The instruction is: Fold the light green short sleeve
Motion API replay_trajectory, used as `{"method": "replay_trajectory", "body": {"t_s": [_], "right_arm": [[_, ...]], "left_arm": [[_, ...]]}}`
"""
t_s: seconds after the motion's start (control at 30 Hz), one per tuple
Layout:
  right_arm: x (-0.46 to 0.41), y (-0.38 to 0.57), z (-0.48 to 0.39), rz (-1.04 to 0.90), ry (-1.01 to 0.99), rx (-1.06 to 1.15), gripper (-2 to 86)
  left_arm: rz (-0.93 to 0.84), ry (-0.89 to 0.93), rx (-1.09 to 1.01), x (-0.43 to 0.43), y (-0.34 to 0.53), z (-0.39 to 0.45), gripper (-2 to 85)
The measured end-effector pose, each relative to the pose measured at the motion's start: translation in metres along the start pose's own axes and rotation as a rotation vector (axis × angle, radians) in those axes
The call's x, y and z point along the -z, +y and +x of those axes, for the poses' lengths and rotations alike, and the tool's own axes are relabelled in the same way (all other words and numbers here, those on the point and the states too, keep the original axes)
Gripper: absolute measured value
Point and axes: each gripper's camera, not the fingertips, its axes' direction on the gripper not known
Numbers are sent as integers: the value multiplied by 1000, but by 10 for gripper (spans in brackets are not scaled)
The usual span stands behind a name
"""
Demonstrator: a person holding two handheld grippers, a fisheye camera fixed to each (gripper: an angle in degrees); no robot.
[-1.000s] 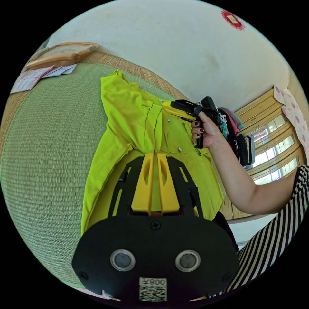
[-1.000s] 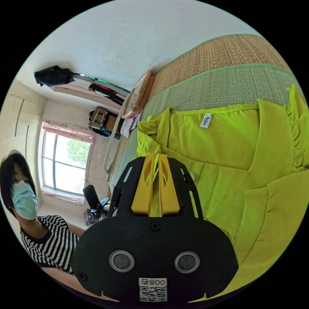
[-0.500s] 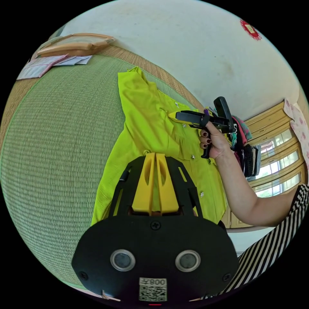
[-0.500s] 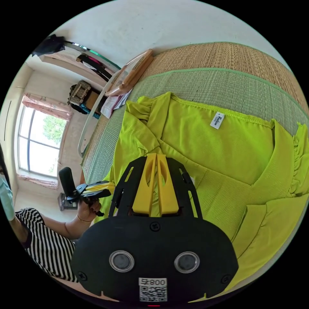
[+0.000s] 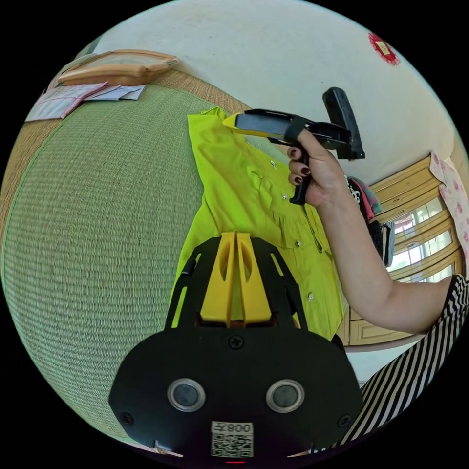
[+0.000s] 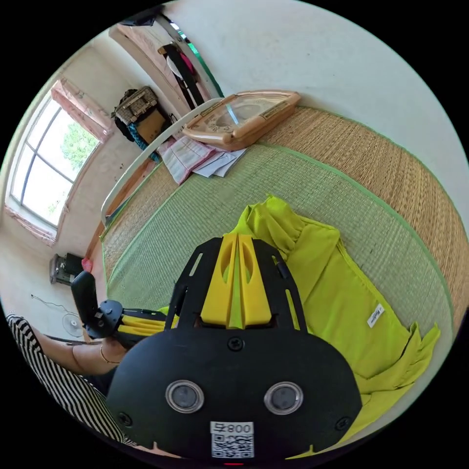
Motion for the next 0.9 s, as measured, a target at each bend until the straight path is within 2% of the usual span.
{"method": "replay_trajectory", "body": {"t_s": [0.17,0.3,0.5,0.63,0.9], "right_arm": [[-46,-19,-7,-111,165,7,0],[-45,-15,0,-66,99,-33,0],[-29,-2,-17,-20,143,4,1],[-45,1,-9,-78,165,-4,1],[18,49,-2,19,76,-14,0]], "left_arm": [[-6,11,-11,4,-7,-2,2],[-4,32,-2,7,-11,-6,1],[39,20,2,24,-17,-5,2],[6,5,7,20,-23,-11,2],[30,-15,-13,38,-27,-4,3]]}}
